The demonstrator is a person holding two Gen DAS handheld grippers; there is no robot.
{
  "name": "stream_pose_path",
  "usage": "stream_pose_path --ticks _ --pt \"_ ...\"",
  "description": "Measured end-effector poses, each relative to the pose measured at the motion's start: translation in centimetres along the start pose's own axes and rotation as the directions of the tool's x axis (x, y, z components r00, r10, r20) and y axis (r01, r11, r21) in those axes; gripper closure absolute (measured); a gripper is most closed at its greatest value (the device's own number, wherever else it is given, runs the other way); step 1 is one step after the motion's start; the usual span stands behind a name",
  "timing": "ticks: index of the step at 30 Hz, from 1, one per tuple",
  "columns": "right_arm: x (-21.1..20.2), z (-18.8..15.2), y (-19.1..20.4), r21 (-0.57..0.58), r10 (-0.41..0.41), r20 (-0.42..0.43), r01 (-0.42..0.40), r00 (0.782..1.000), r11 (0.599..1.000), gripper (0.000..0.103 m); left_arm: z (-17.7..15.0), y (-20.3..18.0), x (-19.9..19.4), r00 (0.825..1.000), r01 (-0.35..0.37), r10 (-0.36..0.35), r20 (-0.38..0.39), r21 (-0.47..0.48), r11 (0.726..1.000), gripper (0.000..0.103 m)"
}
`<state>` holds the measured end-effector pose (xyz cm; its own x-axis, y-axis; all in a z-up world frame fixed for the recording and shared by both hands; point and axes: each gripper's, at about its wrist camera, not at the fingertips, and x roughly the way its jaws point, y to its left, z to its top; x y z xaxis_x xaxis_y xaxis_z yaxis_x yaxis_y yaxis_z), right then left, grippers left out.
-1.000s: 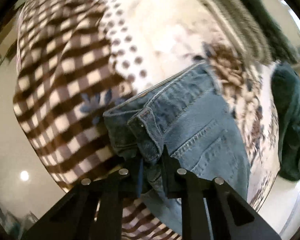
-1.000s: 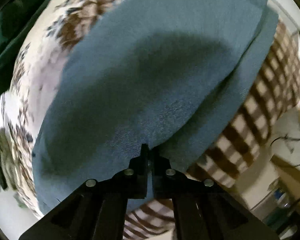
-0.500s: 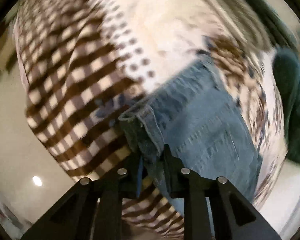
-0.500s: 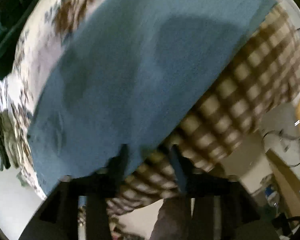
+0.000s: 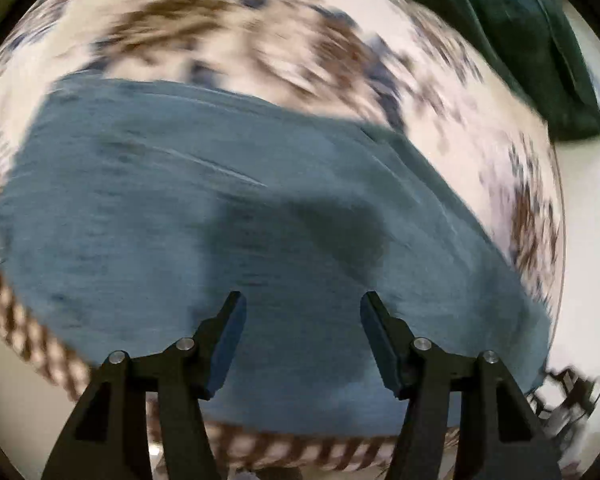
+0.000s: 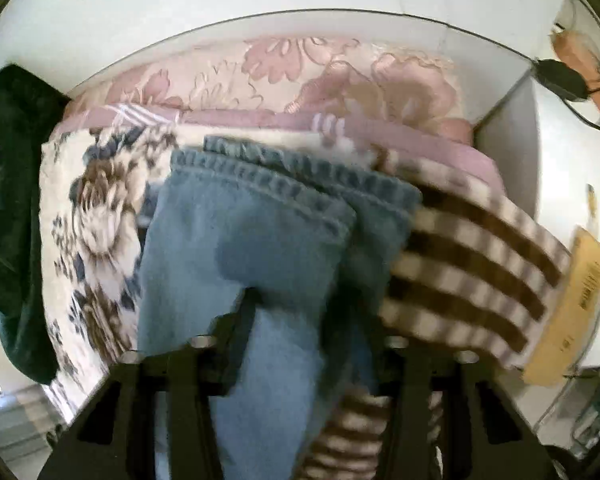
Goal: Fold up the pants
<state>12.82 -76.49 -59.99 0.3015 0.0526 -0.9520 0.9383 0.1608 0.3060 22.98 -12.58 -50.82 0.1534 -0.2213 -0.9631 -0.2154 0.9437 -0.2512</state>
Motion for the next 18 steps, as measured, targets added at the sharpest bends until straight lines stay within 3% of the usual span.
stream_pose_path --ticks 2,6,8,11,12,13,14,16,18 --pt "-0.9 0.1 1.6 -0.095 -0.019 0.064 0.025 0.998 0.995 0.098 -0.7 -2.5 2.0 0.999 -0.004 0.006 -0.035 0.056 0.998 0.046" --pt "-5.4 -1.9 4.8 -0.322 0.093 0.226 -0.016 0.97 0.947 0.099 -1.3 -4.5 4.0 0.996 -0.029 0.037 -0.076 0.098 0.995 0.046" --pt "-6.0 -2.3 4.2 -0.348 0.064 0.274 0.036 0.96 0.937 0.099 -1.8 -4.7 4.5 0.996 -0.046 0.054 -0.073 0.113 0.993 0.046" --pt "-2.5 -1.1 0.8 -0.293 -0.041 0.152 0.084 0.987 0.952 0.095 -2.0 -4.7 5.0 0.996 -0.052 0.061 -0.069 0.115 0.992 0.044" --pt "-0.3 -0.4 -0.7 -0.261 -0.1 0.059 0.112 0.993 0.959 0.087 -2.1 -4.7 5.2 0.996 -0.048 0.056 -0.07 0.115 0.992 0.041" --pt "0.6 -0.1 -1.6 -0.238 -0.121 0.013 0.121 0.993 0.964 0.065 -2.1 -4.8 5.5 0.996 -0.034 0.043 -0.075 0.116 0.993 0.032" --pt "0.6 0.2 -2.4 -0.209 -0.129 -0.001 0.126 0.992 0.97 0.053 -2.1 -5.0 5.9 0.996 -0.016 0.026 -0.082 0.116 0.993 0.019" --pt "-1.0 0.2 -2.6 -0.175 -0.113 0.024 0.116 0.993 0.978 0.052 -1.9 -5.4 6.9 0.993 0.038 -0.024 -0.112 0.128 0.991 0.0" --pt "-3.2 -0.8 -0.4 -0.229 -0.141 0.063 0.152 0.988 0.962 0.052 -1.7 -5.8 7.7 0.992 0.014 0.004 -0.129 0.14 0.99 0.0"
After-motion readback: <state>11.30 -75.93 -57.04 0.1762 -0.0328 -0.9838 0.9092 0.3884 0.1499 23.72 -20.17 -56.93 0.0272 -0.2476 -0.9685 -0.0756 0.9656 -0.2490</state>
